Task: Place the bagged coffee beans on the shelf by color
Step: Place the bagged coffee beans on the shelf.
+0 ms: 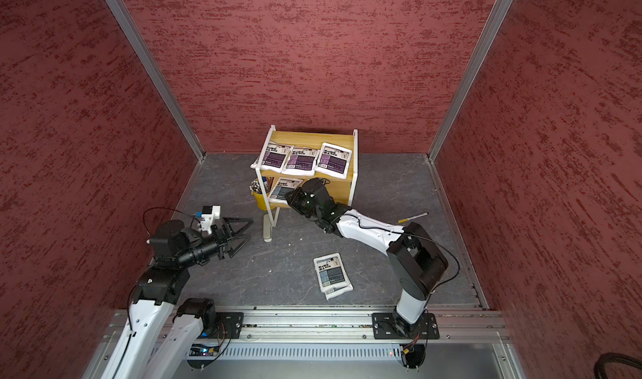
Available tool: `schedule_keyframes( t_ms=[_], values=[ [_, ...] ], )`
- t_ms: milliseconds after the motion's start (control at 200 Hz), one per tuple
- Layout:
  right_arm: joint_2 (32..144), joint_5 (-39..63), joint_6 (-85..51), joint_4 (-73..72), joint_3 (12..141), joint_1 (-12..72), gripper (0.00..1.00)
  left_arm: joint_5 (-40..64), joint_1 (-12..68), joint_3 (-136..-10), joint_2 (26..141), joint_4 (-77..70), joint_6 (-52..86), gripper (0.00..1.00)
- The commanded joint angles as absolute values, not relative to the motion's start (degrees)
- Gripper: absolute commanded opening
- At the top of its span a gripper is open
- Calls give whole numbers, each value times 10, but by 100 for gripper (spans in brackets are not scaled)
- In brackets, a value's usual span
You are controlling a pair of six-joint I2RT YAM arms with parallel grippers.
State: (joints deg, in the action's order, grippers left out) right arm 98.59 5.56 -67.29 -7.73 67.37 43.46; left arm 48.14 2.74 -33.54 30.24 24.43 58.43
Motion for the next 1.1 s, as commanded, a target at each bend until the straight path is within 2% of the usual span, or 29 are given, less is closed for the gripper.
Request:
schedule_keyframes(
  t_ms=[0, 301, 626, 751, 917, 1092],
  values=[
    [983, 62, -670, -81, 693, 429, 33, 497, 20, -334, 298, 238, 576, 100],
    [958, 37, -651, -65, 680, 428, 41, 500, 19, -328, 304, 223, 584, 100],
    [956, 14, -646, -64, 676, 428, 44, 502, 19, -338, 304, 244, 573, 100],
    [935, 2, -631, -41, 668, 428, 50, 500, 19, -337, 308, 240, 573, 100],
    [912, -10, -616, -28, 656, 435, 64, 499, 19, -337, 311, 236, 574, 100],
    [888, -16, -612, -36, 629, 441, 66, 499, 20, -341, 312, 245, 570, 100]
  ],
)
